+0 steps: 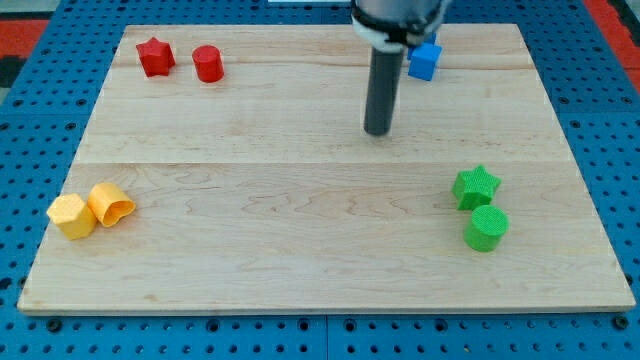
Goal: Separate the blue blocks
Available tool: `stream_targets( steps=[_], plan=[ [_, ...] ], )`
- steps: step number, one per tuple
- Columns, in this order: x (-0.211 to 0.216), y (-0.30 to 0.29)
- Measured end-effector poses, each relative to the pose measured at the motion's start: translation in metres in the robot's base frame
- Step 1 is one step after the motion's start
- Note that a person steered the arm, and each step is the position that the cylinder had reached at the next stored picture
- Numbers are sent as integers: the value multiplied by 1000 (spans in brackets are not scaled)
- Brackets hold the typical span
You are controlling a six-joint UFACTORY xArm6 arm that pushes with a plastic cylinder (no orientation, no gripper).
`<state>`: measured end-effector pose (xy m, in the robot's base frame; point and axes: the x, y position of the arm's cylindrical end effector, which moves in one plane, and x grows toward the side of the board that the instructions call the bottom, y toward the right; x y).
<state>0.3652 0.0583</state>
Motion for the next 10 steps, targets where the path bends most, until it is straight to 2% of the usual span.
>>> stream_targets(
  steps=[1, 2, 3, 5, 7, 10],
  plan=[
    [-58, -31],
    [-114, -21],
    [-140, 25],
    [-98, 56],
    [-137, 81],
    [-24, 94]
  ],
)
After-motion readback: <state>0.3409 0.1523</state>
